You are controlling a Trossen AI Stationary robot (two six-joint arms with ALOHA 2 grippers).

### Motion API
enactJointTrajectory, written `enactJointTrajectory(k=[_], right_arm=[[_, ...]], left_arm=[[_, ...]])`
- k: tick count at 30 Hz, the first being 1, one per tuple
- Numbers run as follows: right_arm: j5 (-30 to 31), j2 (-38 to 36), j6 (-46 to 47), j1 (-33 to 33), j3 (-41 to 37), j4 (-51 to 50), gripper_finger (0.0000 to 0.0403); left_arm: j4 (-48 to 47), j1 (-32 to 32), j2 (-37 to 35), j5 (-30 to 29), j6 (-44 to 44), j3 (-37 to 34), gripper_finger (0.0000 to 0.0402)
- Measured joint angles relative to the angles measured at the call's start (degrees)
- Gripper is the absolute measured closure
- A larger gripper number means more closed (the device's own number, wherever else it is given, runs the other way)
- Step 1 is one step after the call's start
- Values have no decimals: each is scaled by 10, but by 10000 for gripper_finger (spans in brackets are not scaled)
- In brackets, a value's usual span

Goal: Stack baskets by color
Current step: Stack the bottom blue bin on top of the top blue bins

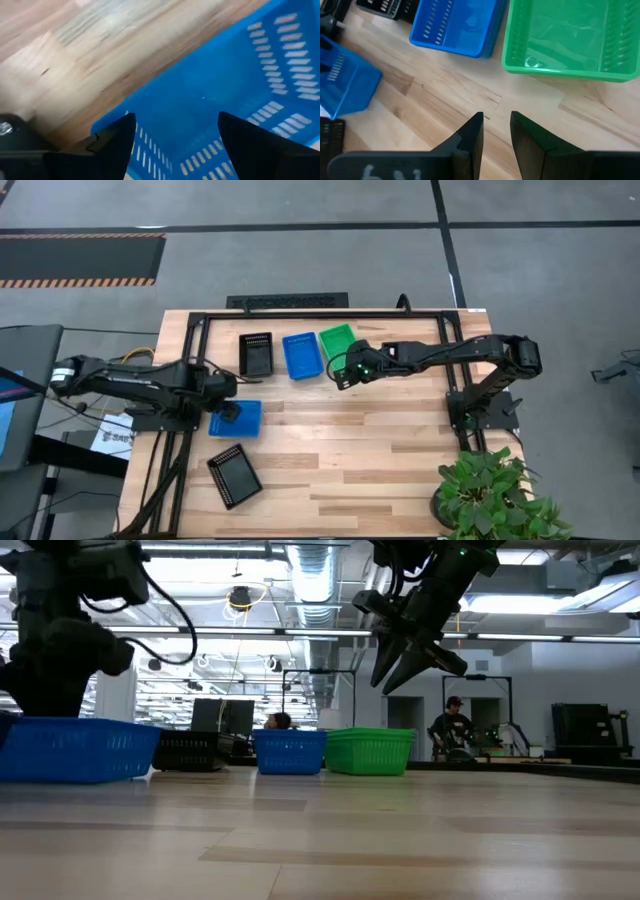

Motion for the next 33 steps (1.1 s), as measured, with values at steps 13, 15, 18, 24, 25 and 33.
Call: enactJointTrajectory(k=[13,15,18,24,25,33], right_arm=[[-3,0,-36,0,0,-3,285],[-11,0,-45,0,0,-3,285],[-19,0,-45,0,0,-5,285],[-41,0,-47,0,0,-5,285],[-46,0,-47,0,0,-6,285],[-74,0,-60,3,0,-21,284]], left_arm=[[73,-17,167,-46,-17,71,128],[91,-17,196,-47,4,87,128],[131,-17,239,-43,40,112,128],[264,-16,324,-23,144,167,128],[289,-16,337,-12,173,178,128],[378,-1,412,92,498,245,128]])
